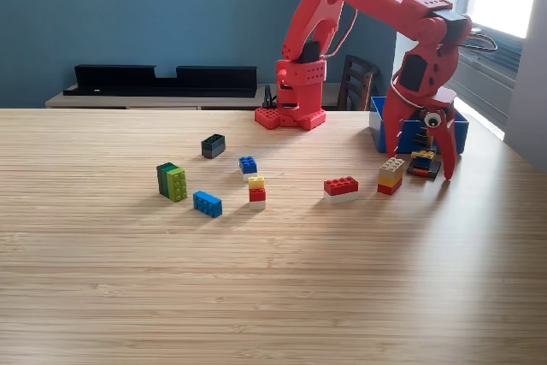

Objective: Grasp a lego block and put it in the bin.

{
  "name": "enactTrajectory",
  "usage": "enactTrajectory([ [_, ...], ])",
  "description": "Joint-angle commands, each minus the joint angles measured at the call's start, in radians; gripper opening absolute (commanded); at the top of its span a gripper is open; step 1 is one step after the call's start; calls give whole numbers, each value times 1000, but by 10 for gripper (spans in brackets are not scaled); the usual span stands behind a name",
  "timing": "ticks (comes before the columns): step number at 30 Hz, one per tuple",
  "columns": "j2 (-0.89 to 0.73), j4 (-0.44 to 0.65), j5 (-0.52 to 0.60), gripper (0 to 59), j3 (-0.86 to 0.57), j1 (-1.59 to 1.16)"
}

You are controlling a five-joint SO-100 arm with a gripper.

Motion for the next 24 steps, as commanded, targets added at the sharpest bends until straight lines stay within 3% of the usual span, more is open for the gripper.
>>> enactTrajectory([
  [1,5,9,8,351,-64,-32],
  [5,5,9,17,329,-64,-54],
  [10,5,9,28,246,-54,-69],
  [14,5,9,43,65,-46,-74],
  [16,5,9,54,4,-46,-72],
  [24,5,41,100,0,-107,-66],
])
